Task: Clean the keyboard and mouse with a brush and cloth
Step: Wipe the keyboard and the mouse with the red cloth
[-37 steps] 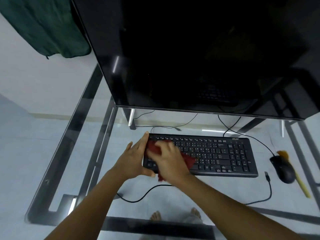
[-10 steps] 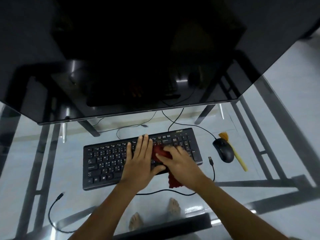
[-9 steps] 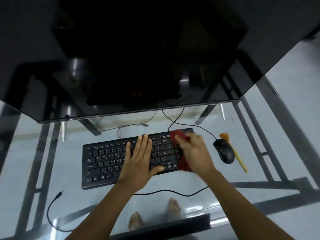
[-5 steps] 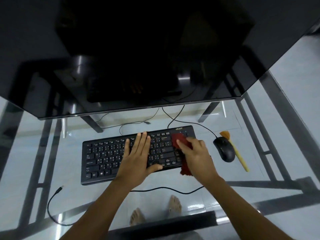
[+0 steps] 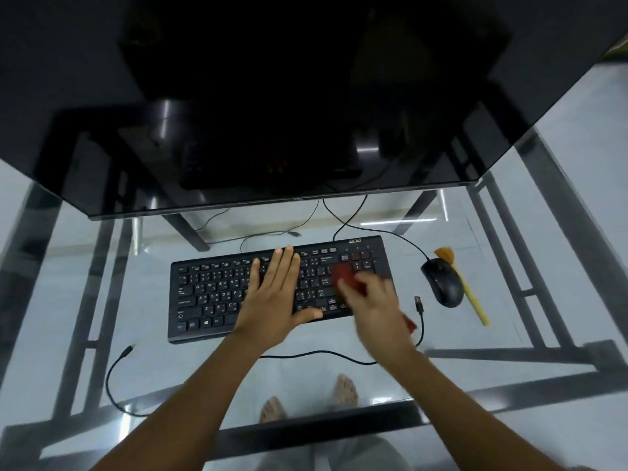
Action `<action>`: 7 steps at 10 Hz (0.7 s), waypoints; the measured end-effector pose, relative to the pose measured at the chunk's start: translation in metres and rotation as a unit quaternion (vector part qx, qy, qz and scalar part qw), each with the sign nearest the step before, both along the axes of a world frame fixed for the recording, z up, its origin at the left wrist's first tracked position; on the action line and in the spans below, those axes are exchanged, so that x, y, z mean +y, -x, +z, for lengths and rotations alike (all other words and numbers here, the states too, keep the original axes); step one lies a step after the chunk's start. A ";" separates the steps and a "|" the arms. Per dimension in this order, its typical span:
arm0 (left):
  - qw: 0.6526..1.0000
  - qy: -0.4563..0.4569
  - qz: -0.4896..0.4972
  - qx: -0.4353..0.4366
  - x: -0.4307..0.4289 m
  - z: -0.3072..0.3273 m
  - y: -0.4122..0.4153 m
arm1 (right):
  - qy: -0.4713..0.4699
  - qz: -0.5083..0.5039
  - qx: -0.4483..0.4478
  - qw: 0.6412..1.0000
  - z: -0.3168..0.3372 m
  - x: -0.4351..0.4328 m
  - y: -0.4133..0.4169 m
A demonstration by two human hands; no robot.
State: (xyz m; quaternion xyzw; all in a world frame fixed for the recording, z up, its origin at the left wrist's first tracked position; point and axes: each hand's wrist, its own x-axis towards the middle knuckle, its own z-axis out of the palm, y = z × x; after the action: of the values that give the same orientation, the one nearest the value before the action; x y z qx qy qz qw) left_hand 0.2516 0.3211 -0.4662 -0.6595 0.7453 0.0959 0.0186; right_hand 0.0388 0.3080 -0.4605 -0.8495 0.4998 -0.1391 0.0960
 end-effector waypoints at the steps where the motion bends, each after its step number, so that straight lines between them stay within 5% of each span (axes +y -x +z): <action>1: 1.000 0.003 -0.004 0.008 0.000 -0.001 0.000 | -0.057 0.098 0.043 0.993 0.001 0.005 0.000; 2: 1.000 0.002 -0.003 0.012 0.000 -0.003 -0.001 | -0.144 -0.051 -0.033 0.988 0.025 -0.014 0.012; 3: 1.000 0.002 -0.002 0.004 0.000 -0.003 -0.001 | -0.130 -0.107 -0.034 0.985 0.018 -0.016 0.012; 4: 1.000 0.003 -0.001 0.002 0.000 -0.002 -0.001 | 0.030 0.059 0.053 0.996 -0.004 -0.003 0.000; 5: 1.000 0.001 -0.003 0.010 -0.001 -0.001 0.000 | -0.004 0.096 0.044 0.994 -0.001 -0.010 0.001; 7: 1.000 0.005 -0.002 0.007 0.000 -0.001 -0.001 | 0.035 -0.158 -0.038 0.986 0.000 -0.044 -0.006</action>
State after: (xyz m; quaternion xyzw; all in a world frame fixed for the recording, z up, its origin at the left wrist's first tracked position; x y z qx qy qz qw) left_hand 0.2525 0.3209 -0.4673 -0.6578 0.7469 0.0967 0.0099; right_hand 0.0452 0.2635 -0.4600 -0.7568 0.6185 -0.2023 0.0620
